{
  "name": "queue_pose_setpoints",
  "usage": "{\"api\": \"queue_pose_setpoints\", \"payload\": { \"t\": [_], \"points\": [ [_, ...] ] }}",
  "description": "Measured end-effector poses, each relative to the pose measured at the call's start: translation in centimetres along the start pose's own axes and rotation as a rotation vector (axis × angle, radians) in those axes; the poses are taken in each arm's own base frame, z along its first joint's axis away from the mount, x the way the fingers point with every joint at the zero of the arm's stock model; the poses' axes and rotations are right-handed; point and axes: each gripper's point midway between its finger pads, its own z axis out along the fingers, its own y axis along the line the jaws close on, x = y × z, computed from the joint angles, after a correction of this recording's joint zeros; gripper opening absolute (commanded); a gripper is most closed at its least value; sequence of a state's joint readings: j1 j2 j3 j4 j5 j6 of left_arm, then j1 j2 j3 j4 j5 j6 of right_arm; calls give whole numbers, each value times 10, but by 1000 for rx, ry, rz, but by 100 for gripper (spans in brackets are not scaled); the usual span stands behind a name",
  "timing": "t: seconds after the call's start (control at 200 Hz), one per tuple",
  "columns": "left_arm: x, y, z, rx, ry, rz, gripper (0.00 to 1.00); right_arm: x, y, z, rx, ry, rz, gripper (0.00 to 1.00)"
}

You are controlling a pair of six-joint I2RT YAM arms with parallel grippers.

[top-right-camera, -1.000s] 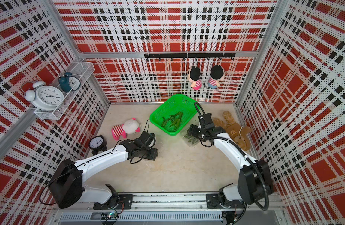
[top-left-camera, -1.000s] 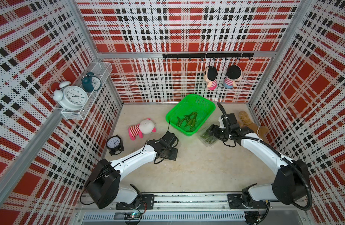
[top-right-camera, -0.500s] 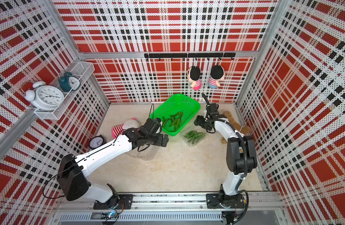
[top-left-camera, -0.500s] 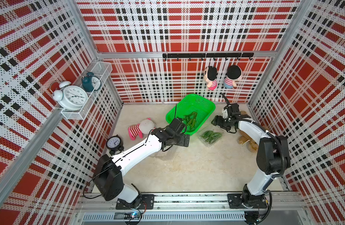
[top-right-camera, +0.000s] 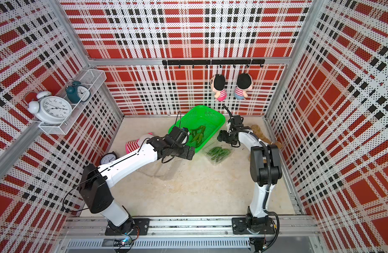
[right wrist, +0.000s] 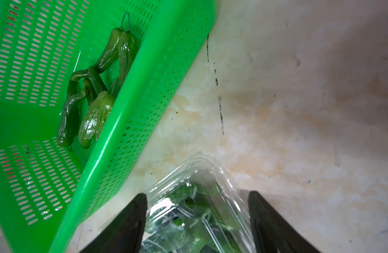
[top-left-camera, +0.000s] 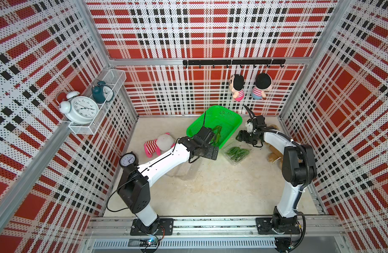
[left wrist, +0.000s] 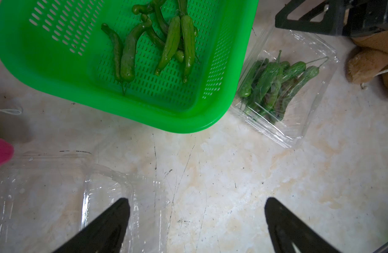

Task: Take small green peppers out of containers
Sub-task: Move the packing box to the center of the board.

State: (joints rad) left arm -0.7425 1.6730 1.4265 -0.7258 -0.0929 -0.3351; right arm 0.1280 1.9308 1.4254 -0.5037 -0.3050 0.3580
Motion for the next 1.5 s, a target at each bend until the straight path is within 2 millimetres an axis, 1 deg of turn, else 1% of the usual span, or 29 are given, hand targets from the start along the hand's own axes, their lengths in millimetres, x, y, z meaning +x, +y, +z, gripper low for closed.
{"api": "queue_pose_setpoints", "payload": {
  "t": [0.12, 0.225, 0.336, 0.401, 0.451, 0.571, 0.691, 0.762, 0.837, 0.872, 0.972, 1.107, 1.258, 1.323, 1.393, 1.503],
  "points": [
    [-2, -6, 7, 8, 9, 10, 98, 12, 1, 6, -31, 25, -6, 70],
    [-2, -9, 9, 11, 15, 18, 98, 30, 3, 10, -68, 55, -2, 69],
    [-2, -11, 12, 19, 21, 30, 98, 43, 10, 6, -96, 67, -11, 69],
    [-4, -13, 14, 26, 23, 38, 98, 50, 20, 3, -108, 74, -30, 69],
    [-5, -16, 15, 33, 23, 43, 98, 57, 31, 2, -123, 84, -52, 69],
    [-7, -24, 19, 49, 25, 68, 98, 76, 61, 7, -156, 120, -119, 69],
    [-7, -29, 22, 61, 31, 87, 99, 94, 84, 11, -179, 155, -168, 69],
    [-6, -29, 25, 60, 35, 97, 98, 106, 92, 14, -188, 176, -180, 70],
    [-6, -30, 29, 62, 34, 103, 99, 114, 96, 16, -193, 188, -181, 71],
    [-6, -30, 30, 65, 33, 104, 100, 116, 96, 16, -194, 188, -177, 72],
    [-3, -29, 34, 70, 33, 109, 97, 116, 96, 9, -191, 175, -159, 73],
    [1, -24, 39, 80, 45, 113, 96, 112, 100, -8, -195, 142, -144, 74],
    [7, -8, 49, 81, 61, 91, 95, 105, 107, -34, -211, 88, -134, 75],
    [7, 0, 54, 72, 68, 78, 95, 104, 109, -41, -215, 71, -128, 75],
    [3, 6, 60, 59, 58, 70, 95, 104, 109, -45, -214, 66, -120, 75],
    [-5, 15, 71, -1, 40, 87, 95, 108, 105, -44, -201, 79, -107, 75]
  ]
}}
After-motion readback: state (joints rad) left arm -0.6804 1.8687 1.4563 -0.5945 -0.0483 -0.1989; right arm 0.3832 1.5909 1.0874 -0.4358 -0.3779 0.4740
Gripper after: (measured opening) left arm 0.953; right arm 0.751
